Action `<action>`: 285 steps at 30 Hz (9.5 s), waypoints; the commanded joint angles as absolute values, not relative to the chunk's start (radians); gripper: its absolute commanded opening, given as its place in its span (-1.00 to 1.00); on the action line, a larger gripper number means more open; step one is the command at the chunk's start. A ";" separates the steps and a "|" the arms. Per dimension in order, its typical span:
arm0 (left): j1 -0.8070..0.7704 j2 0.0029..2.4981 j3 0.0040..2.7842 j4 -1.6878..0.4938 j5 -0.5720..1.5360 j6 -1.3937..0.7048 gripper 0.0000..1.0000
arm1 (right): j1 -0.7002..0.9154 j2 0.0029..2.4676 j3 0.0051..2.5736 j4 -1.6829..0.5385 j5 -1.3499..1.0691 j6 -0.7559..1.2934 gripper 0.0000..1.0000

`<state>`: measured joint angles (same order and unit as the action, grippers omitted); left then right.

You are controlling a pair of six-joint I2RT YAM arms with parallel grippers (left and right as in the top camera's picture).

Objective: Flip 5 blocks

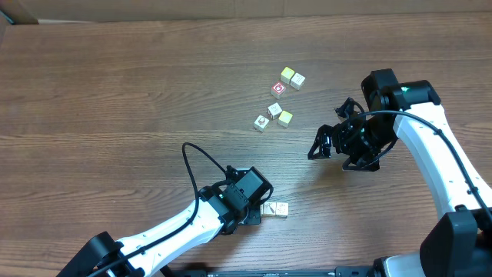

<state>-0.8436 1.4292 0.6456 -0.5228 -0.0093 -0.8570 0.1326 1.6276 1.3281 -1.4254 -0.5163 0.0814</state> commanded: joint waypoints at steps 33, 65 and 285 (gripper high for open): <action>-0.734 1.439 0.690 -0.509 -0.063 -0.744 -0.36 | 0.137 1.612 1.348 -1.421 -0.516 0.075 1.00; -0.485 2.098 1.570 -0.739 0.057 -0.154 0.21 | 0.137 1.612 1.348 -1.406 -0.517 0.078 1.00; -0.590 1.749 0.928 -0.790 0.163 -0.376 -0.85 | 0.137 1.612 1.348 -1.423 -0.517 0.079 1.00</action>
<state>-0.5713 1.7348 0.9405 -0.7914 0.1417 -0.4084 0.1326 1.6276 1.3281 -1.4254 -0.5163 0.0818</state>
